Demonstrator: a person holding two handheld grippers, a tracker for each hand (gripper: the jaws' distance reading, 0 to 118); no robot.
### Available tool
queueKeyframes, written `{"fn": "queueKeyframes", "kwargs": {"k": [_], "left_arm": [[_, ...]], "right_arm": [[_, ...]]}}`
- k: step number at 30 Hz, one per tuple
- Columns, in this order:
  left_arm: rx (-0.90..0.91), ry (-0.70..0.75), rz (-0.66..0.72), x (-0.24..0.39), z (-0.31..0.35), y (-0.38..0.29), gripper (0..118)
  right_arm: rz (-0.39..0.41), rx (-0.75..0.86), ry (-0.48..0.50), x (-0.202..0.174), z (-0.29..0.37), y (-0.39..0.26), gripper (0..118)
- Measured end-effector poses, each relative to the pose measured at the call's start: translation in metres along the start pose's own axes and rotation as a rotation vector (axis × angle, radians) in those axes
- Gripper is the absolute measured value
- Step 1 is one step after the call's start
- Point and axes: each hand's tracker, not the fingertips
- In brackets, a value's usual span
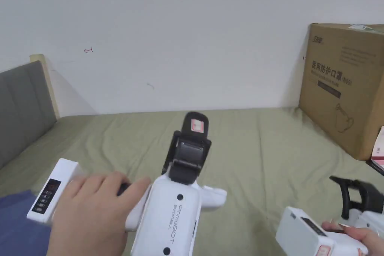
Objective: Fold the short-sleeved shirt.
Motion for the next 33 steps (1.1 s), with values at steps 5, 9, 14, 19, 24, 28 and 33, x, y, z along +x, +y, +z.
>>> {"fn": "queueKeyframes", "kwargs": {"k": [5, 9, 14, 19, 24, 28, 33], "left_arm": [[-0.277, -0.075, 0.688, -0.048, -0.021, -0.023, 118], [-0.546, -0.066, 1.428, -0.079, -0.036, -0.091, 118], [-0.727, 0.065, 2.036, -0.051, -0.015, -0.135, 118], [-0.758, 0.001, 1.900, -0.031, -0.003, -0.128, 118], [-0.713, -0.026, 1.861, -0.023, -0.002, -0.127, 118], [-0.700, -0.076, 1.891, -0.036, -0.004, -0.115, 118], [-0.676, -0.099, 1.896, -0.039, -0.006, -0.110, 118]], "right_arm": [[0.407, 0.083, 0.067, -0.041, 0.002, -0.016, 118], [1.172, 0.298, 0.248, -0.107, 0.027, -0.081, 118], [2.177, 0.610, 0.334, -0.093, 0.041, -0.173, 118], [2.188, 0.508, 0.270, -0.071, 0.022, -0.167, 118], [2.062, 0.449, 0.222, -0.073, 0.015, -0.150, 118], [2.025, 0.426, 0.181, -0.073, 0.013, -0.139, 118], [1.965, 0.409, 0.147, -0.073, 0.015, -0.130, 118]]}}
